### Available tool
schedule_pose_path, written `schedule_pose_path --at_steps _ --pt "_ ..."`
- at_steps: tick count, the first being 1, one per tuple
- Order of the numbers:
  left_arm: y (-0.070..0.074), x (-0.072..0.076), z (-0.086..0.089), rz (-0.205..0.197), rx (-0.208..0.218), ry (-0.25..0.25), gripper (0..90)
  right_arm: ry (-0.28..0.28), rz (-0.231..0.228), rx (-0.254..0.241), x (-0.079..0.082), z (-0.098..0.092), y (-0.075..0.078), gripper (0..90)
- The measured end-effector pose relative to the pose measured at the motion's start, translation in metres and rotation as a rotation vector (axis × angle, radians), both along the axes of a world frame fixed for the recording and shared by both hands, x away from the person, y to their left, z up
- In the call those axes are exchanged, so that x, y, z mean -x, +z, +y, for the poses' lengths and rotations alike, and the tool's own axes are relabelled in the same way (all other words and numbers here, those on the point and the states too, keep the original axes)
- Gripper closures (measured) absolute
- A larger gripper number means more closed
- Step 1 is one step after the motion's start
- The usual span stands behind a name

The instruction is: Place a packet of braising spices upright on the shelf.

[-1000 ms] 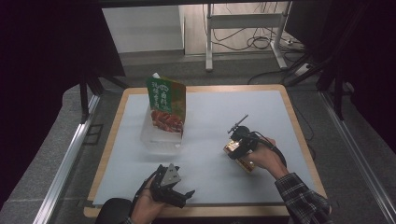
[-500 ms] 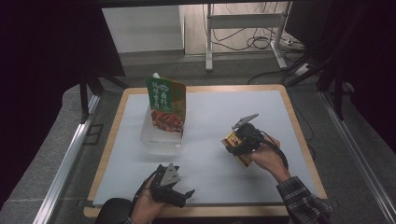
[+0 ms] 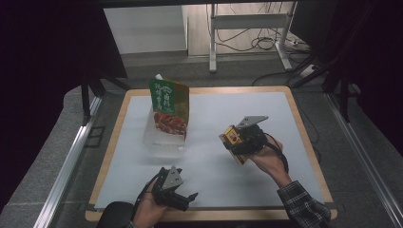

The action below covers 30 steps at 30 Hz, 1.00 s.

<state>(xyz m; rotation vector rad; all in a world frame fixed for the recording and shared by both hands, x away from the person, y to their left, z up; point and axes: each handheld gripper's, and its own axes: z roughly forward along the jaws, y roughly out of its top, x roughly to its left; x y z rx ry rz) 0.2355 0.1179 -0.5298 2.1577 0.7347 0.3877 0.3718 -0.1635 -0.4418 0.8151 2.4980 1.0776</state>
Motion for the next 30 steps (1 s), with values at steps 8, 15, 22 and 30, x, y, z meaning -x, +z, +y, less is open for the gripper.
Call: schedule_pose_path --at_steps 8,15,22,30 --pt "0.0 0.0 0.001 0.0 0.005 0.003 2.9 0.012 -0.058 -0.082 0.003 0.003 0.008 31.7" --pt "0.0 -0.001 0.001 0.005 0.006 0.001 2.9 0.024 -0.095 -0.13 0.004 0.009 0.013 31.7" --pt "0.001 0.0 0.003 0.006 0.018 0.005 2.8 0.038 -0.125 -0.187 0.003 0.017 0.018 31.7" --pt "0.004 0.003 0.004 -0.001 0.034 0.006 2.4 0.054 -0.142 -0.224 0.0 0.028 0.021 31.7"
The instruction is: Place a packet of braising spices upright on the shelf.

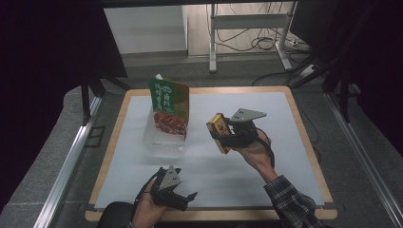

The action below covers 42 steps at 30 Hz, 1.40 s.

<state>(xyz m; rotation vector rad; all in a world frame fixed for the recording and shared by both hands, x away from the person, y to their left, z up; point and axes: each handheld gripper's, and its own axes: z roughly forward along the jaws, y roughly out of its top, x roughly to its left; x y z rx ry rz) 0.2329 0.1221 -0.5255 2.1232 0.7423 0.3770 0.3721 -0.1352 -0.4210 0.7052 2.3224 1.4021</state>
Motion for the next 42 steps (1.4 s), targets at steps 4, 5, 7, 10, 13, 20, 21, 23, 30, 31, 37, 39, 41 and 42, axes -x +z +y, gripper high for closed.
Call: schedule_pose_path --at_steps 4,5,7,10,13,20,21,23,30,31,37,39,41,42 --pt "0.0 0.004 0.002 -0.003 0.0 0.007 2.3 0.003 -0.012 -0.014 -0.002 0.006 0.001 31.8" --pt "0.0 0.006 0.002 -0.004 0.002 0.011 2.3 0.007 -0.016 -0.021 -0.003 0.008 0.002 31.7" --pt "0.001 0.007 0.004 -0.008 0.004 0.014 2.3 0.01 -0.019 -0.029 -0.004 0.012 0.002 31.7" --pt "0.001 0.009 0.005 -0.007 0.001 0.02 2.3 0.011 -0.023 -0.037 -0.006 0.016 0.003 31.8" --pt "0.0 0.012 0.006 -0.004 0.001 0.021 2.2 0.022 -0.022 -0.059 -0.01 0.022 0.003 31.8" --pt "0.001 0.019 0.006 -0.008 -0.002 0.018 2.1 0.052 -0.044 -0.086 -0.016 0.04 0.003 31.8" --pt "0.0 0.019 0.006 -0.008 -0.001 0.018 2.2 0.055 -0.049 -0.092 -0.017 0.043 0.003 31.8" --pt "0.001 0.019 0.005 -0.008 0.0 0.016 2.2 0.069 -0.05 -0.109 -0.019 0.049 0.002 31.8" --pt "0.001 0.018 0.006 -0.01 -0.003 0.015 2.2 0.103 -0.069 -0.135 -0.023 0.069 0.002 31.8" --pt "0.001 0.018 0.006 -0.01 0.001 0.016 2.2 0.111 -0.074 -0.139 -0.024 0.073 0.002 31.8" --pt "0.001 0.019 0.005 -0.014 -0.007 0.004 2.2 0.139 -0.087 -0.164 -0.025 0.086 0.0 31.8" --pt "0.001 0.019 0.004 -0.016 -0.01 0.0 2.2 0.145 -0.084 -0.174 -0.026 0.09 -0.001 31.8" --pt "0.001 0.019 0.003 -0.018 -0.007 0.002 2.2 0.149 -0.079 -0.19 -0.028 0.093 -0.002 31.8" --pt "0.001 0.019 0.004 -0.018 -0.006 0.001 2.2 0.153 -0.074 -0.2 -0.029 0.095 -0.003 31.8"
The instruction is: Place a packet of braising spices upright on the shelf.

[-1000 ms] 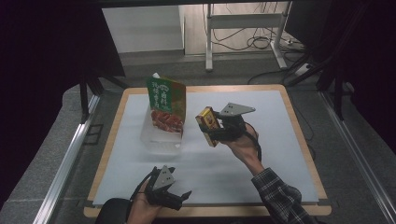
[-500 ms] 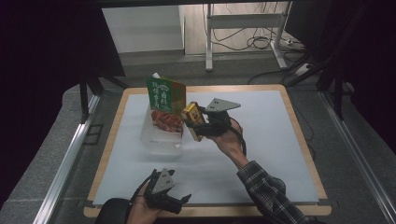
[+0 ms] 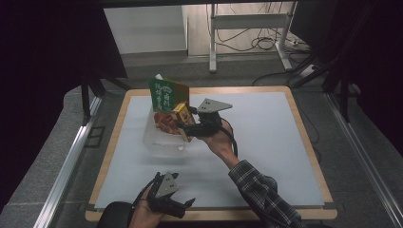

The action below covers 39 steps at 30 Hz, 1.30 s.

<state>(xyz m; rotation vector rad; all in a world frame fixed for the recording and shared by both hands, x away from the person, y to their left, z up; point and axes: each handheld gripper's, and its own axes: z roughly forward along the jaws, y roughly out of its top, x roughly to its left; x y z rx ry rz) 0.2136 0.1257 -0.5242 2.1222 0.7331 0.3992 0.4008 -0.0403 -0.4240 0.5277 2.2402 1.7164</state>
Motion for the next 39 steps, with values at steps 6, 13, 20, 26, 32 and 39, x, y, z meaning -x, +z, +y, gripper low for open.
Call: schedule_pose_path --at_steps 6,13,20,26,32,39 --pt "0.0 0.0 0.0 -0.001 0.003 -0.002 2.2 0.015 0.004 -0.019 -0.003 0.012 -0.006 31.8" --pt "0.001 0.0 0.0 -0.003 0.003 -0.007 2.2 0.018 0.005 -0.032 -0.006 0.027 -0.014 31.8" --pt "0.001 0.0 0.0 -0.003 0.001 -0.008 2.2 0.032 0.013 -0.024 -0.007 0.043 -0.024 31.8" --pt "0.001 0.0 0.0 -0.003 0.002 -0.01 2.2 0.048 0.028 -0.027 -0.006 0.055 -0.032 31.7" --pt "0.001 0.0 0.0 -0.002 0.0 -0.011 2.2 0.05 0.02 -0.013 -0.003 0.061 -0.04 31.9" --pt "0.0 0.0 0.0 0.001 -0.002 -0.012 2.2 0.03 0.05 0.021 -0.005 0.059 -0.056 32.0"
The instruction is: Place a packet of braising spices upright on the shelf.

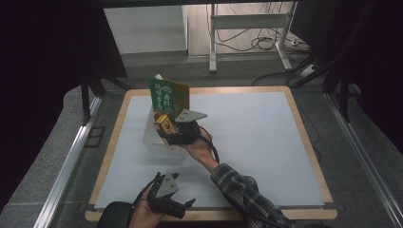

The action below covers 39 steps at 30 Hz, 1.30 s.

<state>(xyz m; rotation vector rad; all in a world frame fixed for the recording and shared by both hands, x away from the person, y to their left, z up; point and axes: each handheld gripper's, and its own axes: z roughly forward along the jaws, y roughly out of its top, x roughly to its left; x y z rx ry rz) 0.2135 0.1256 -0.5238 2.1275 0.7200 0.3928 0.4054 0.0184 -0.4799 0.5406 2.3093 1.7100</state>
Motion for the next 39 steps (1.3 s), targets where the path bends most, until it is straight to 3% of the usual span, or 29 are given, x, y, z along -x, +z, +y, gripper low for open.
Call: schedule_pose_path --at_steps 4,8,10,13,21,27,30,39 --pt "0.0 0.0 0.0 0.002 0.0 0.0 2.2 -0.008 0.009 0.004 0.0 -0.002 -0.006 32.2" --pt "-0.001 0.0 0.0 0.002 -0.004 -0.002 2.2 -0.009 -0.001 0.058 0.003 -0.005 -0.013 32.4" --pt "-0.001 0.0 -0.001 0.003 -0.005 -0.003 2.2 -0.014 -0.016 0.043 0.006 -0.008 -0.018 32.4" --pt "-0.001 0.0 -0.001 0.005 -0.007 -0.004 2.2 -0.023 -0.001 0.034 0.005 -0.011 -0.02 32.5" --pt "-0.002 0.0 -0.002 0.005 -0.014 -0.007 2.2 -0.047 0.015 0.052 0.01 -0.018 -0.023 32.6" --pt "-0.001 -0.001 -0.001 0.001 -0.011 -0.002 2.2 -0.052 0.026 0.097 0.009 -0.015 -0.017 30.4" --pt "-0.001 -0.001 -0.001 0.0 -0.007 -0.001 2.2 -0.039 0.015 0.142 0.01 -0.014 -0.015 23.3" --pt "-0.001 -0.001 -0.001 0.001 -0.009 0.0 2.2 -0.042 0.05 0.142 0.009 -0.019 -0.001 13.2"
